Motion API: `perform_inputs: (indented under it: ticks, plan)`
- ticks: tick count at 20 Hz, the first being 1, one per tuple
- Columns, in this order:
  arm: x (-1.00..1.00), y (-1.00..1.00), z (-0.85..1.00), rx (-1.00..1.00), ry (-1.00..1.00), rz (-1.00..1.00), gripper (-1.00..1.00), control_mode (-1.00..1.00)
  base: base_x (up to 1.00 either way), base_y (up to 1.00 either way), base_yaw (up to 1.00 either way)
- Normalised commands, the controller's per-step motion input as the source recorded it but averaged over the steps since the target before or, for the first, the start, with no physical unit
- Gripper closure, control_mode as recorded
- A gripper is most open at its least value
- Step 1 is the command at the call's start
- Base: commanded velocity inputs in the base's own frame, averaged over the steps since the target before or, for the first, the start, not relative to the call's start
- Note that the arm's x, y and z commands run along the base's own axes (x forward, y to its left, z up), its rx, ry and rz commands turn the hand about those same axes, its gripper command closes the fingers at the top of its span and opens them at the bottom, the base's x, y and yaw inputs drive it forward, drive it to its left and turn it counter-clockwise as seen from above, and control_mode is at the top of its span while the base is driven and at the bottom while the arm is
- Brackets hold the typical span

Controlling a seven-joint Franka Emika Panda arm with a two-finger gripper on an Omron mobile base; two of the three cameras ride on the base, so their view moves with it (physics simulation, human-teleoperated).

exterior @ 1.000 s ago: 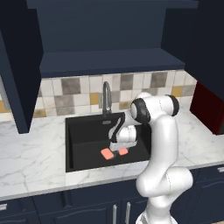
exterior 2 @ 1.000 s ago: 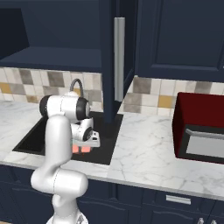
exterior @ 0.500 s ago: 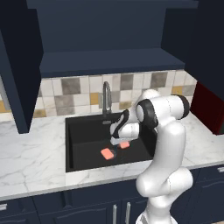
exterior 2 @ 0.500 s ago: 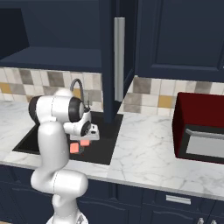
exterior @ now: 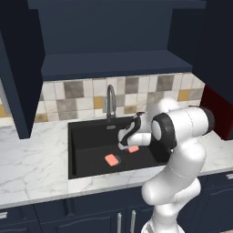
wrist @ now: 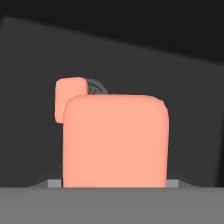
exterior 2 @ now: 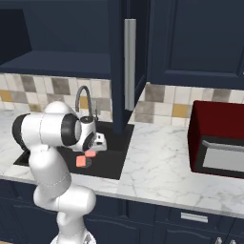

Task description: Pick up the bar soap and bar soap from the sink, and place them back in the cabinet, and close the cabinet doors.

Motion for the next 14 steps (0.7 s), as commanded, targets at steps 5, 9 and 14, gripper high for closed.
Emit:
perform_inputs:
  ticks: [5,9,14]
  plan:
    - [-0.34,-0.04,0.68,0.00,-0.07,0.00,1.00,-1.00,0.00,0.00,0.00]
    - [-0.30,-0.03,0.77,0.00,-0.04,0.00,1.00,-1.00,0.00,0.00,0.00]
    - [-0.28,0.00,0.82,0.00,-0.01,-0.03,1.00,-1.00,0.00,0.00,0.00]
